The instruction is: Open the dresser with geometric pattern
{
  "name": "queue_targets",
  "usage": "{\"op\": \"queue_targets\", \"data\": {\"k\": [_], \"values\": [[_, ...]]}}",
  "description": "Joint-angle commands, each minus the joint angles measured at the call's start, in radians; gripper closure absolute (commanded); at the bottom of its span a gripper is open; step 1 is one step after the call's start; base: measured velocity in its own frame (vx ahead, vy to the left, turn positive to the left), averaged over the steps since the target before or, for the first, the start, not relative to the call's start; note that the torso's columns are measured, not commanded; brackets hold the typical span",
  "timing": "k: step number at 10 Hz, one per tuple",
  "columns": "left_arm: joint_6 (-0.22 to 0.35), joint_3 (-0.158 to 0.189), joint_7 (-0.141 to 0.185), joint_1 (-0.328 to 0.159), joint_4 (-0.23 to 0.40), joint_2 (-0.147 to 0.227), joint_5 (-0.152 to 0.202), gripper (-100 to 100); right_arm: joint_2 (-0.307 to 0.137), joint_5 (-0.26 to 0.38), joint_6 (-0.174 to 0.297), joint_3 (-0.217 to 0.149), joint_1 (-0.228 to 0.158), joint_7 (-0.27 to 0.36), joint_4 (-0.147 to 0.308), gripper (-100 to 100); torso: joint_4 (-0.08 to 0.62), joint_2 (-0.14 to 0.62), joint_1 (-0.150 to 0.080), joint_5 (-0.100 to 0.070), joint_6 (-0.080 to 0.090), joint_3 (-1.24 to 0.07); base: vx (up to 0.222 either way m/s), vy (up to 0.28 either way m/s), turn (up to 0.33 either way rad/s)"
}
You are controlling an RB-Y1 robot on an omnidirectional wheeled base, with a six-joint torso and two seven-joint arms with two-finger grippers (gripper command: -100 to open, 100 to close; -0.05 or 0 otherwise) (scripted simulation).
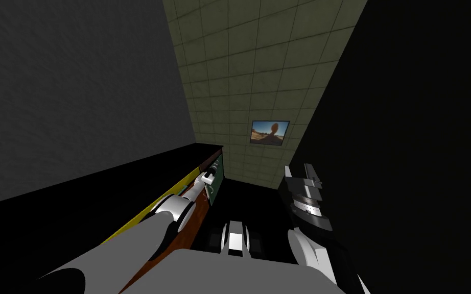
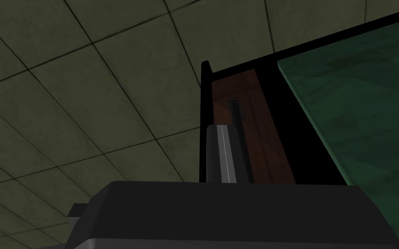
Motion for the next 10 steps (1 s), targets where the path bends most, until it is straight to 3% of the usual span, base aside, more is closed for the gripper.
{"op": "queue_targets", "data": {"k": [1,2,3,7,8,10], "values": [[0.002,-0.009,-0.001,-0.001,-0.003,-0.001,0.006,100,0.0,0.0,0.0,0.0,0.0,0.0,0.0,0,0.0,-0.001,0.003,0.001,0.0,0.0,-0.012,-0.1,0.014],[-0.002,-0.011,0.001,0.001,-0.003,0.005,0.007,-100,0.0,0.0,0.0,0.0,0.0,0.0,0.0,0,-0.001,-0.002,0.01,0.003,-0.001,-0.001,0.02,0.062,0.014],[-0.003,-0.012,0.002,0.002,-0.003,0.006,0.007,-100,-0.001,0.0,0.0,-0.001,0.0,0.0,0.0,0,-0.001,-0.004,0.017,0.005,-0.001,-0.003,0.045,0.134,0.014],[-0.008,-0.013,0.006,0.006,-0.001,0.015,0.007,-100,-0.001,0.0,0.0,-0.001,0.0,0.0,0.0,0,0.0,-0.002,0.003,0.001,0.0,-0.001,0.03,0.159,0.01],[-0.008,-0.016,0.024,0.031,-0.019,0.051,0.023,-100,0.0,0.0,0.0,0.0,0.0,0.0,0.0,0,-0.001,-0.004,0.0,0.0,-0.001,-0.002,-0.002,-0.038,-0.213],[-0.008,-0.016,0.024,0.031,-0.019,0.051,0.023,-100,0.0,0.0,0.0,0.0,0.0,0.0,0.0,0,-0.001,-0.005,0.002,0.0,-0.001,-0.003,0.012,-0.031,-0.031]]}}
